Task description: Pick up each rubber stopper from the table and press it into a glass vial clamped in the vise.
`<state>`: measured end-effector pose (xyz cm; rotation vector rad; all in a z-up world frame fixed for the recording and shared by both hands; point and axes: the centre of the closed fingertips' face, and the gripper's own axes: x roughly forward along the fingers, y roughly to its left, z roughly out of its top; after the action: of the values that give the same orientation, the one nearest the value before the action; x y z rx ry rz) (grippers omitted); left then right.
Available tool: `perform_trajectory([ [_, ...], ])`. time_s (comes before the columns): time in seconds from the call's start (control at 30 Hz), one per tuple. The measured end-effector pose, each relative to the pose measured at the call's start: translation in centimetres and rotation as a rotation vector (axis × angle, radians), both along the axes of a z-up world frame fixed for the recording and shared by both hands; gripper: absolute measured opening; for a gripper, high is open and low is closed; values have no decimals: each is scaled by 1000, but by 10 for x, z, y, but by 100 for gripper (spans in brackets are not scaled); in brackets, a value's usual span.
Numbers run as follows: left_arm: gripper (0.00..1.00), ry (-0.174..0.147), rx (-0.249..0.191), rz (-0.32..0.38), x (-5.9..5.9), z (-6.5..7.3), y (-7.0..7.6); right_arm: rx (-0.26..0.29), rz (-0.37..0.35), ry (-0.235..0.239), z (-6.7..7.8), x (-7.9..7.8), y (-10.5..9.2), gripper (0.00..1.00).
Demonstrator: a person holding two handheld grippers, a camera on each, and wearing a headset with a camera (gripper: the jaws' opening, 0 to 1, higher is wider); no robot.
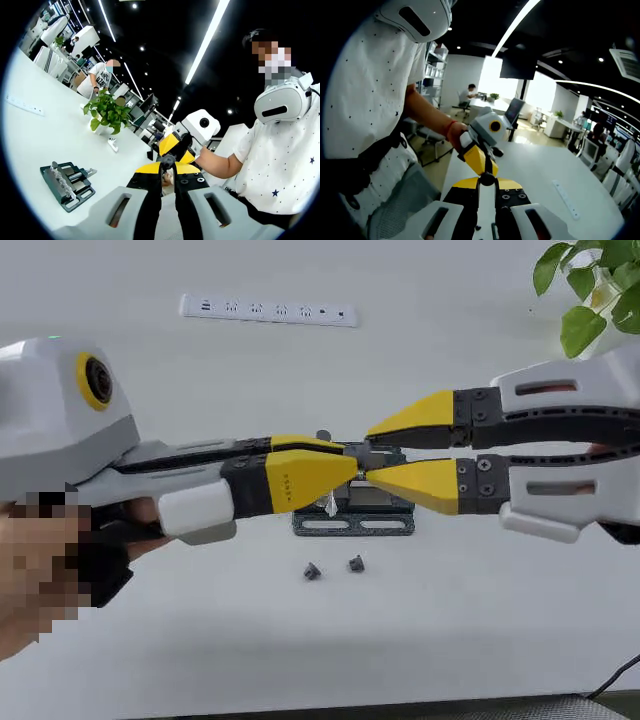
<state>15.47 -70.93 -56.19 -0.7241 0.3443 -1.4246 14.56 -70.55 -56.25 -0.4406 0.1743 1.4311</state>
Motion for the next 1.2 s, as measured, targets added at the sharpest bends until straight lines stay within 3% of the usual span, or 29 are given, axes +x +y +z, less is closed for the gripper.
perform_trajectory([
  [0.27, 5, -3, 4, 4, 1, -3, 1, 0, 0, 9, -3, 2, -1, 6],
  [0.57, 5, -54, 35, 23, 2, -8, 3, -18, -4, 20, -8, 2, 0, 6],
  [0.77, 5, -123, 70, 44, 2, -12, 4, -33, -7, 34, -11, 2, 1, 6],
  [0.97, 3, -133, 86, 61, 3, -15, 11, -54, -29, 32, -11, 9, -5, 6],
  [1.1, 8, -158, 125, 87, 7, -21, 15, -73, -54, 44, -14, 17, -8, 6],
  [1.2, 13, -198, 181, 100, 7, -28, 16, -101, -81, 54, -19, 26, -10, 6],
])
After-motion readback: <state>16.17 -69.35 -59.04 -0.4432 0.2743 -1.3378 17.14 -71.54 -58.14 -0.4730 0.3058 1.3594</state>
